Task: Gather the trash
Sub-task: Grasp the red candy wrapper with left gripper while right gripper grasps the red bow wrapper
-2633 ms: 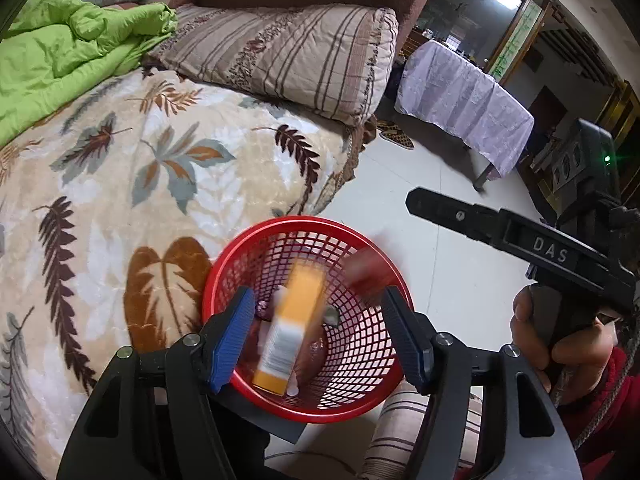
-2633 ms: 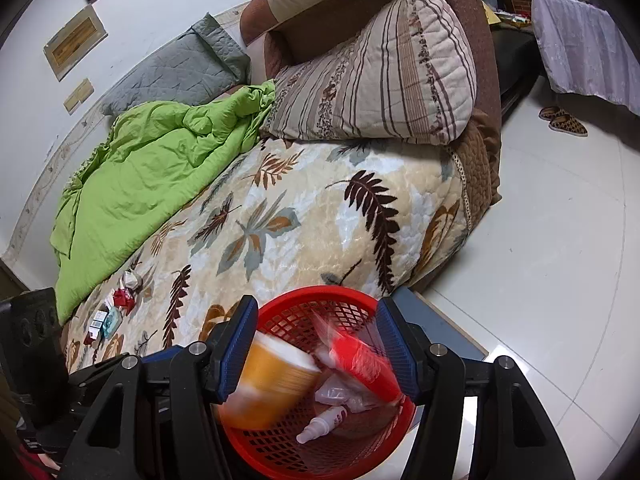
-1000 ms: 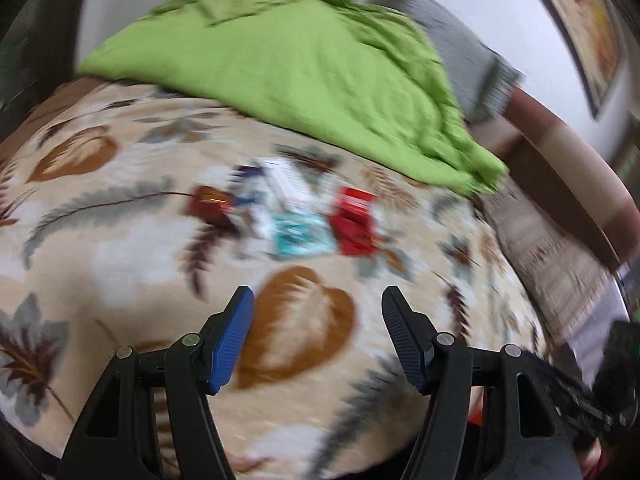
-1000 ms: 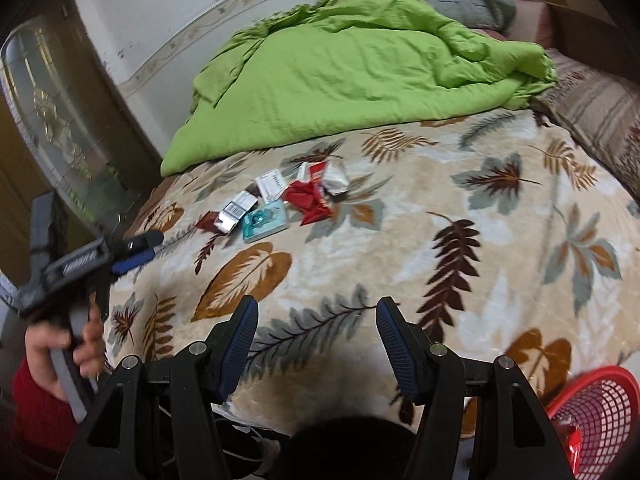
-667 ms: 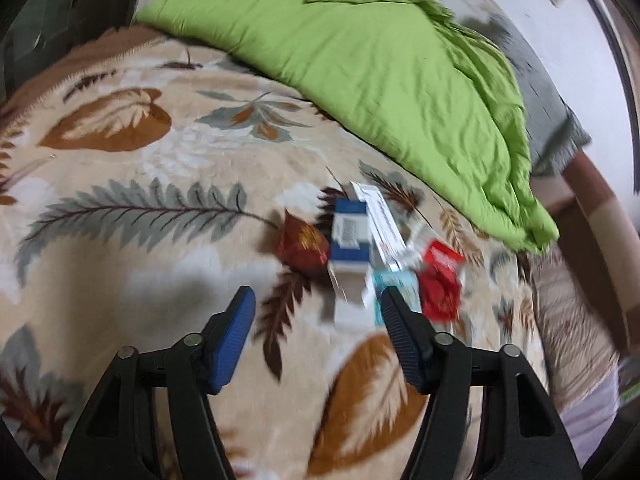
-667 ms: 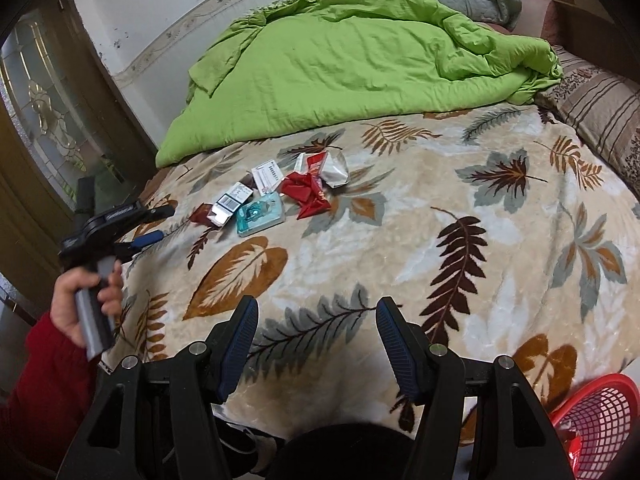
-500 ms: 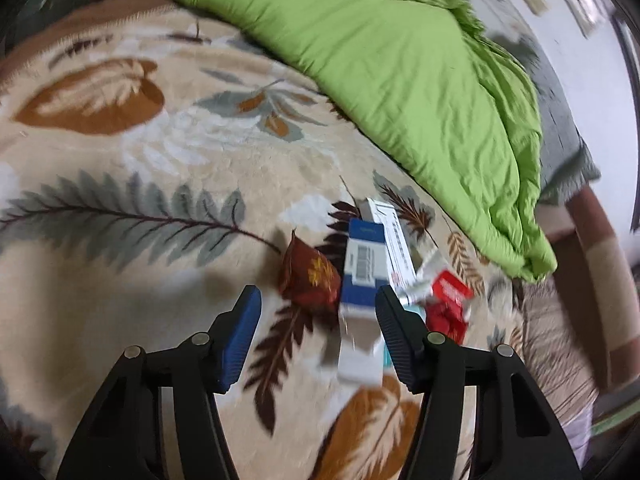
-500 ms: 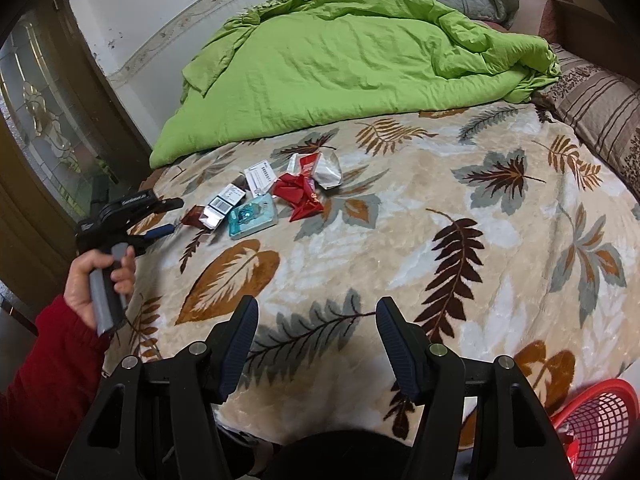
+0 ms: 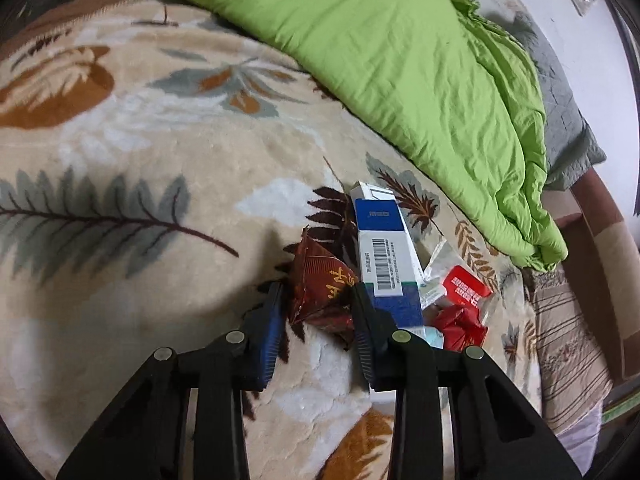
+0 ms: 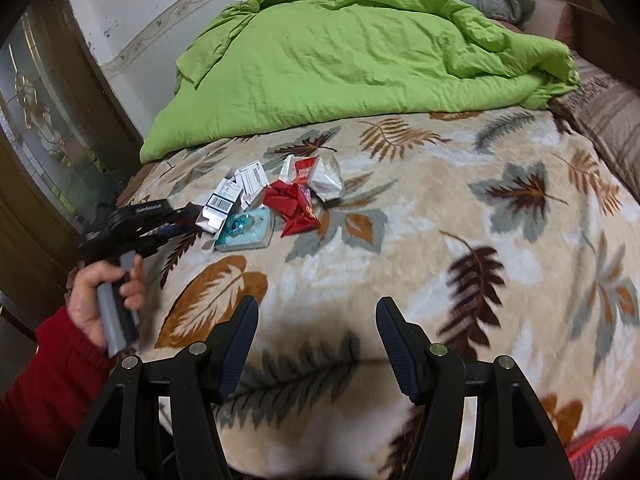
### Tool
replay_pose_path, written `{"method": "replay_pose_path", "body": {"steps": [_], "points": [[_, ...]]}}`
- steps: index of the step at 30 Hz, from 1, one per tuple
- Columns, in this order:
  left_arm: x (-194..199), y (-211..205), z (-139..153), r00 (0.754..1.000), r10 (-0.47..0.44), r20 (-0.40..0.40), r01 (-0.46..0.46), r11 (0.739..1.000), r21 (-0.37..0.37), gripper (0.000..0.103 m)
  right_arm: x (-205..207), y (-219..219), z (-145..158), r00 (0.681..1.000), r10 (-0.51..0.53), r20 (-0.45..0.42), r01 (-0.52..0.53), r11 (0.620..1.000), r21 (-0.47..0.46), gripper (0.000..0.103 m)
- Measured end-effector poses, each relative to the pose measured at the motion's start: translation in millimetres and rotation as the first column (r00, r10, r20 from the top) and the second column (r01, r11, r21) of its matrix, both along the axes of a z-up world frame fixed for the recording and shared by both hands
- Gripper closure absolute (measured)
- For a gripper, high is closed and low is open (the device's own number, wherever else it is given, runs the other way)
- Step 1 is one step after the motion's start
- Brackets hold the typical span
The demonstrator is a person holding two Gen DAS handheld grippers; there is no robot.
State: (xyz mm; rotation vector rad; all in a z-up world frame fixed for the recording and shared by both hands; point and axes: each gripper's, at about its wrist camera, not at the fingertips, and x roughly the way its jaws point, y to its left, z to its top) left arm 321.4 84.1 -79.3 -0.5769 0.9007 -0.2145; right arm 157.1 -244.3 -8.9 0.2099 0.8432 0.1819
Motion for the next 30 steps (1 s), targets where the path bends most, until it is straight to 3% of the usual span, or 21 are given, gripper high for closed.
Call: {"method": "replay_pose_path", "body": {"steps": [7,10,13,16,17,22,30], "points": [[-45.5,11.5,32.4,0.994,-0.018,0.112,0.010,0.997,0.079,0.071,77.5,18.8,-14.7,0.999,0.047,0.008,-0.047,0.999,-0.007,0.036],[-67.0,12.6,41.9,0.989,-0.023,0.146,0.008,0.994,0.105,0.071,115.3,27.3,-33.3,0.997,0.054,-0.046,-0.053,0.999,0.004,0.038],[-82.0,11.6,48.5,0.985,-0.029,0.169,0.009,0.993,0.118,0.071,144.1,33.7,-52.4,0.995,0.045,-0.091,-0.043,0.999,0.025,0.050],[-91.8,5.3,53.2,0.981,-0.046,0.191,0.019,0.990,0.140,0.071,158.6,42.0,-66.2,0.993,0.034,-0.111,-0.035,0.999,-0.007,0.078],[-93.5,1.8,54.5,0.979,-0.055,0.195,0.026,0.988,0.151,0.071,159.8,42.7,-68.5,0.993,0.027,-0.118,-0.028,1.000,-0.008,0.088],[-107.6,-16.2,59.1,0.969,-0.095,0.229,0.048,0.979,0.199,0.071,130.4,40.1,-54.7,0.999,-0.002,-0.049,0.000,1.000,-0.029,0.089],[-144.5,-49.0,61.6,0.953,-0.155,0.261,0.082,0.959,0.271,0.071,55.7,33.6,-29.3,1.000,-0.002,0.006,0.002,1.000,0.017,0.089]]}}
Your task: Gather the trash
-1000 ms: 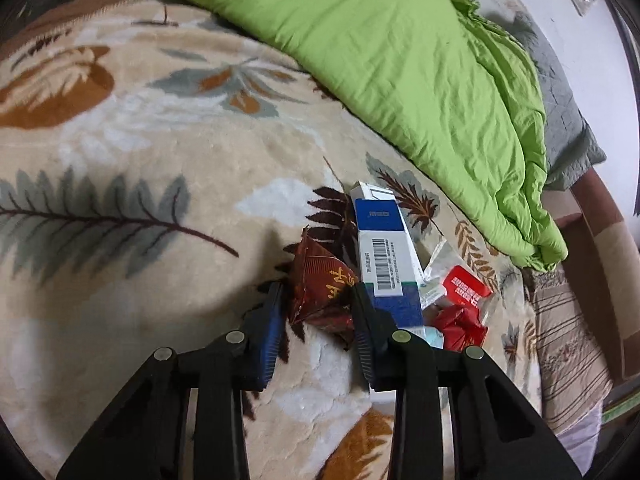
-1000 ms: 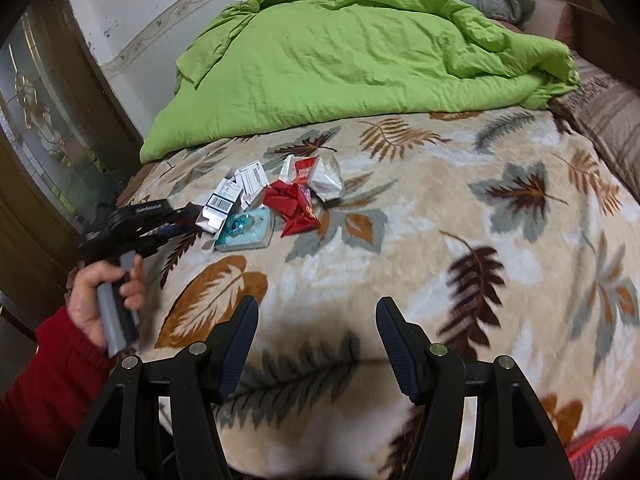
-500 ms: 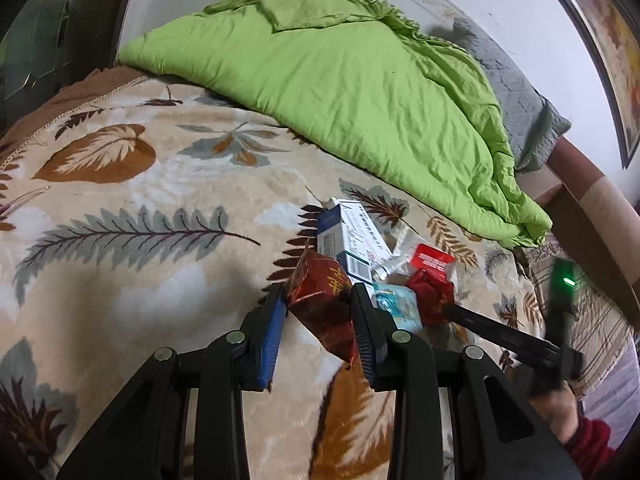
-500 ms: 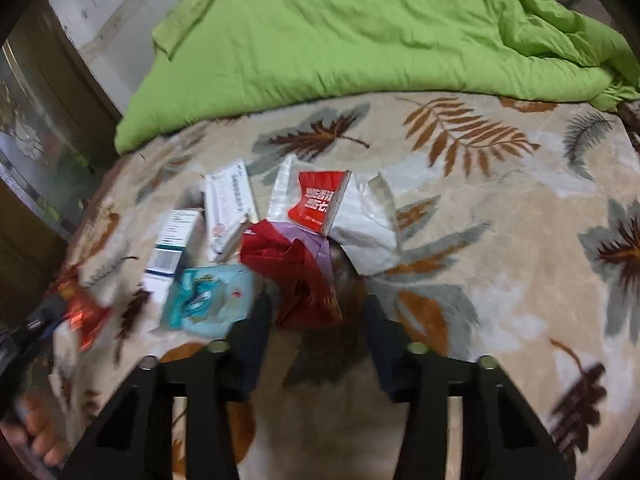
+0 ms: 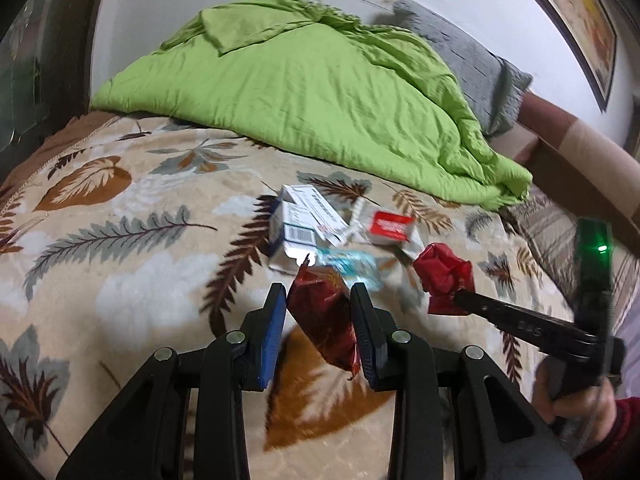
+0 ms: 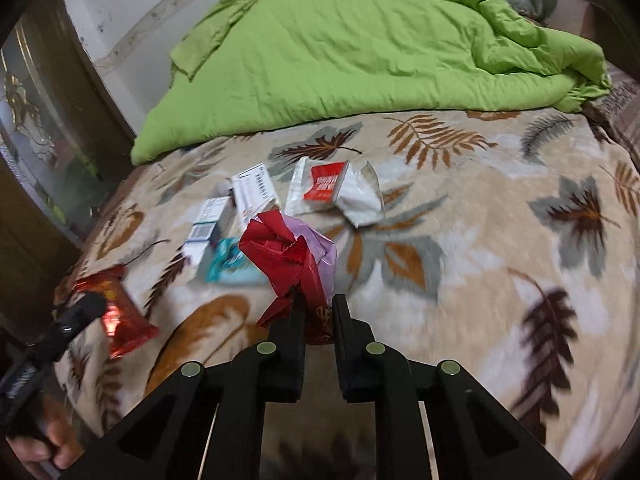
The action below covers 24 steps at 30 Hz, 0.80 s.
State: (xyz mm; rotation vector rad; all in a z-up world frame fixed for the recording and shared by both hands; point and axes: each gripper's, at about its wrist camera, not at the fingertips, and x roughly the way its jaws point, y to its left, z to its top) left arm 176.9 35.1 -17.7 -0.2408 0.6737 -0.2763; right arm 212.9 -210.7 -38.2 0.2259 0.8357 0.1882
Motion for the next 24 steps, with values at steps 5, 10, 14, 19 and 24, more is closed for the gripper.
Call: {"method": "replay_pose_path", "body": {"steps": [5,10,14,19,24], "points": [[-29.5,-18.6,-0.6,0.999,-0.022,0.041,0.019,0.997,0.072,0.071,-41.4,-10.0,8.0,0.999,-0.033,0.023,0.032,0.998,0.049,0.089],[-40.7,-24.3,-3.2,0.999,-0.045,0.027,0.043,0.997,0.070,0.071,-71.5,-6.6,9.4,0.999,-0.028,0.039,0.027,0.999,0.033,0.089],[-49.0,-29.6,-1.1,0.998,-0.043,0.045,0.039,0.995,0.094,0.072,-88.2,-8.6,8.4,0.997,-0.042,0.058,0.040,0.999,0.035,0.089],[-57.7,-37.9,0.6,0.996,-0.029,0.083,0.016,0.989,0.149,0.072,-97.7,-9.5,10.4,0.995,-0.051,0.085,0.049,0.999,0.024,0.089],[-62.2,-43.9,2.7,0.994,-0.012,0.112,-0.009,0.982,0.188,0.072,-100.7,-2.7,12.8,0.993,-0.037,0.113,0.038,0.999,-0.008,0.089]]}}
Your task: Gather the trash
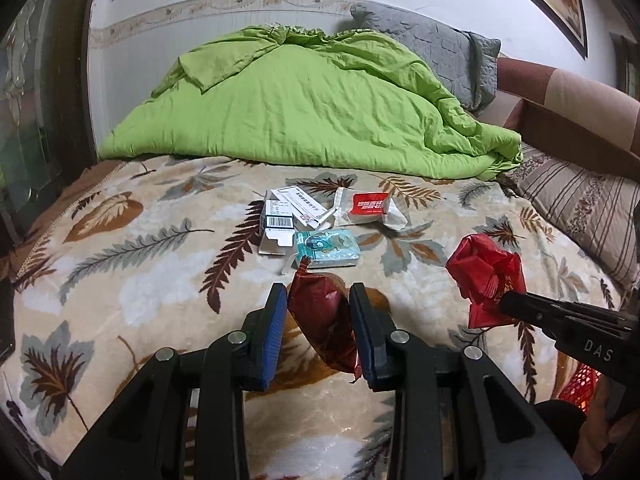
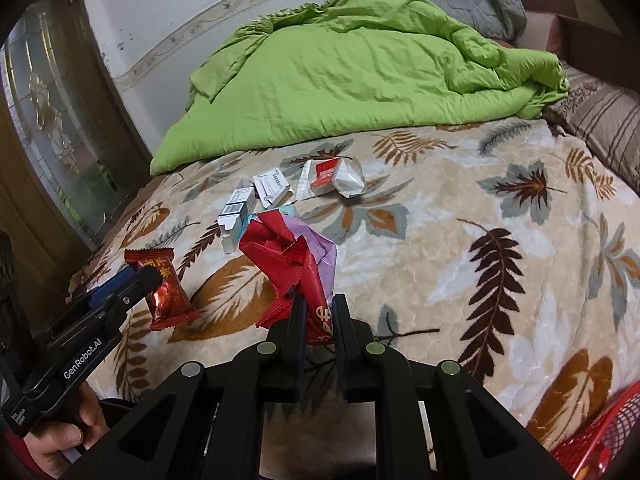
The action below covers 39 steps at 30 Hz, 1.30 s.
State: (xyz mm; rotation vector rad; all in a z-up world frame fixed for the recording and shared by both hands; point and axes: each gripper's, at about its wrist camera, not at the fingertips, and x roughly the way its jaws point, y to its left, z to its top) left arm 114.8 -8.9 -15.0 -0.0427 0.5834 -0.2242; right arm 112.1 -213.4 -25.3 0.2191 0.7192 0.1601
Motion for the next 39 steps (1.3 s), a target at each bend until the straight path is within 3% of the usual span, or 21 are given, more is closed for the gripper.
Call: {"method": "replay_pose_path", "body": {"steps": [9,39], "points": [[-1.6,-4.5,-2.0,1.000,0.001,0.011,-0.001,0.999,0.032,0.072,1.2,-2.1,-1.7,1.000,-0.008,-0.011,0.009,1.000,0.008,0.089],[-2.6,-4.7,-2.2,1.000,-0.001,0.012,0.001,1.000,0.026,0.072,-1.1,-5.5,-1.7,0.999,-0.024,-0.026,0.025,1.000,0.018,0.089]]}}
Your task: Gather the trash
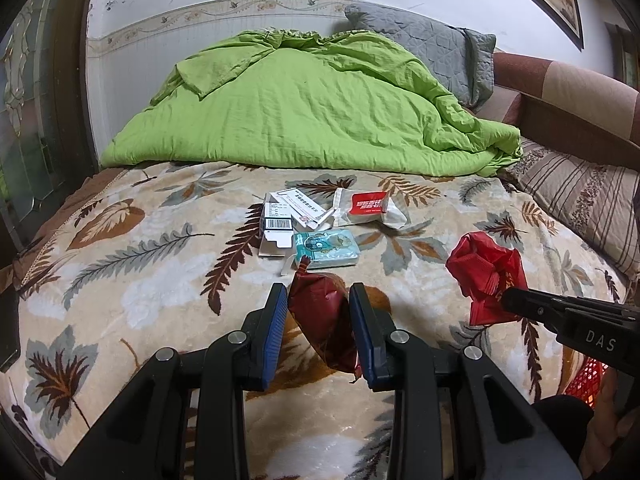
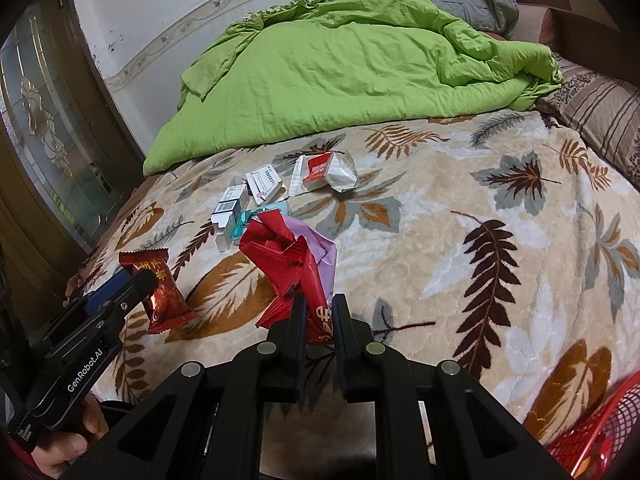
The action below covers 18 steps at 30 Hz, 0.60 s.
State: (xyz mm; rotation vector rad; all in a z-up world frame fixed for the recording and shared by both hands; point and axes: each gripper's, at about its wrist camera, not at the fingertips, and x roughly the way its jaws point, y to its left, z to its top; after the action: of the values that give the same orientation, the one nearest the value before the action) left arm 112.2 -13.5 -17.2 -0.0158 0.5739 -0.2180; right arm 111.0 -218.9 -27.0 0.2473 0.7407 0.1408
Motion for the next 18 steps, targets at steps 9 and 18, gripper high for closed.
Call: {"method": "replay_pose_path", "body": {"steps": [9,18], "points": [[-7.0,-8.7,8.1,1.000,-0.013,0.006,0.013,1.000,-0.009,0.072,-7.9,0.9,5.4,1.000,0.000,-0.002,0.000,1.000,0.007,0.089],[-14.1,-8.6,17.0,0.999,-0.028,0.019,0.029,0.999,-0.020,0.072,-15.3,3.2,16.9,1.000,-0.001,0.019,0.001,1.000,0.014,0.089]]}}
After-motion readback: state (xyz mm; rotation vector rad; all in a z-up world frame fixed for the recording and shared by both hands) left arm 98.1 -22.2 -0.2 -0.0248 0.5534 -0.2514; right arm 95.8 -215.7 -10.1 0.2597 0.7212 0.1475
